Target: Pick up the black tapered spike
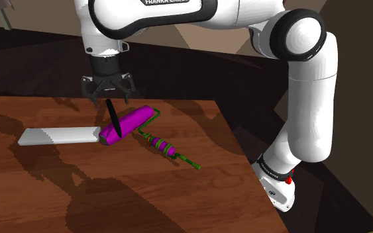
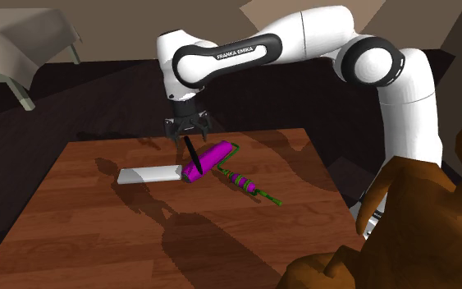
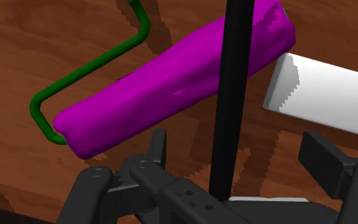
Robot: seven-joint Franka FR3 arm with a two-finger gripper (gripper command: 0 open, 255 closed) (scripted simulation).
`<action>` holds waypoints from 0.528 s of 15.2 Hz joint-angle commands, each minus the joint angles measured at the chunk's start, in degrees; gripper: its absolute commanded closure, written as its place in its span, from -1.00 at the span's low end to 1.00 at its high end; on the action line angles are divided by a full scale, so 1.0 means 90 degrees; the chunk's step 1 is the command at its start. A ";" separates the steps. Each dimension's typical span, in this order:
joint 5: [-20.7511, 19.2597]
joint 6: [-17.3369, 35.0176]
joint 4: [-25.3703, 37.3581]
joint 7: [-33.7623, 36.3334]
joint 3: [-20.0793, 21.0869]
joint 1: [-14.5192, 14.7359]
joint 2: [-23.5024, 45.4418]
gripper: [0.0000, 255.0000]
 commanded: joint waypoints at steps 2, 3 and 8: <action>-0.0030 0.0205 -0.0122 0.0011 -0.0021 0.0015 0.0087 -1.00; -0.0036 0.0281 -0.0183 0.0006 -0.0027 0.0012 0.0104 -1.00; -0.0056 0.0473 -0.0332 -0.0007 -0.0042 0.0006 0.0153 1.00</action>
